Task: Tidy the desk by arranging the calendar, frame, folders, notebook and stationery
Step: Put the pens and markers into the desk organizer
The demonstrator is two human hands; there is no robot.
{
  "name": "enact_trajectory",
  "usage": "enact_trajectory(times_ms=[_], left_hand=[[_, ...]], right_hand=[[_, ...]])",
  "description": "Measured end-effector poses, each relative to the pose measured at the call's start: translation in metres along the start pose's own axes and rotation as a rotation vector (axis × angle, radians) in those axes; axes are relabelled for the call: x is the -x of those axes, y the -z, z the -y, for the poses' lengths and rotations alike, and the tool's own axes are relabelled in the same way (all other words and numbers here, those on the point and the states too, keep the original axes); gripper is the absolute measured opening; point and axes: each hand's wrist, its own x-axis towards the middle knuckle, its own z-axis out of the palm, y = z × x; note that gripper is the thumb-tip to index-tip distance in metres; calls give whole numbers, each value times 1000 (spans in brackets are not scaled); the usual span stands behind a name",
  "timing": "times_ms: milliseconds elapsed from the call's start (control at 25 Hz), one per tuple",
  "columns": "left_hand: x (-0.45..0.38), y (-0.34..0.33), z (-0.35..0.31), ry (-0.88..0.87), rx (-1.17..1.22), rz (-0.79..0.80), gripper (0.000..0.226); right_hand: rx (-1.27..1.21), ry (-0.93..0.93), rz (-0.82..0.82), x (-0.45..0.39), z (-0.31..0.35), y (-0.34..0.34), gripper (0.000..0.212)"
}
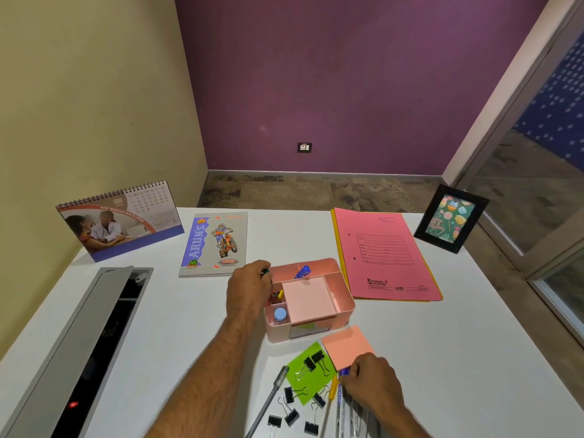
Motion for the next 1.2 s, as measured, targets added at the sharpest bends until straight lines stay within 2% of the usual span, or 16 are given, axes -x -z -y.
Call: enact_trajectory(times_ms=[240, 360, 440, 480, 560, 640, 760, 840, 920, 1040, 1200], left_hand=[[3, -3, 4, -41, -132, 94, 28], [2, -6, 6, -17, -139, 167, 37], [6, -8, 6, -15, -97, 152, 41], [9, -8, 5, -52, -74, 111, 42], [13, -8, 1, -185, -19, 15, 36], [16, -8, -8, -287, 99, 1, 26], [26, -9, -25, -409, 313, 134, 26], [35, -9, -38, -491, 353, 237, 30], [39, -11, -46, -552, 335, 274, 28], [39, -12, -53, -567, 373, 258, 15], [39, -9, -52, -593, 338, 315, 26]], right_hand=[[55, -83, 66, -2, 6, -5, 40], [-79, -150, 101, -2, 4, -8, 43], [-188, -170, 70, 0, 3, -7, 32], [-243, -151, 24, 2, 4, -5, 24], [-392, -42, -67, 6, 8, 1, 36], [-541, 88, -137, 11, 16, 11, 40], [-669, 266, -183, 13, 40, 33, 32], [-692, 376, -247, 11, 57, 47, 25], [-684, 467, -325, 8, 71, 61, 22], [-673, 504, -349, 2, 83, 74, 18], [-697, 454, -320, -4, 78, 77, 25]])
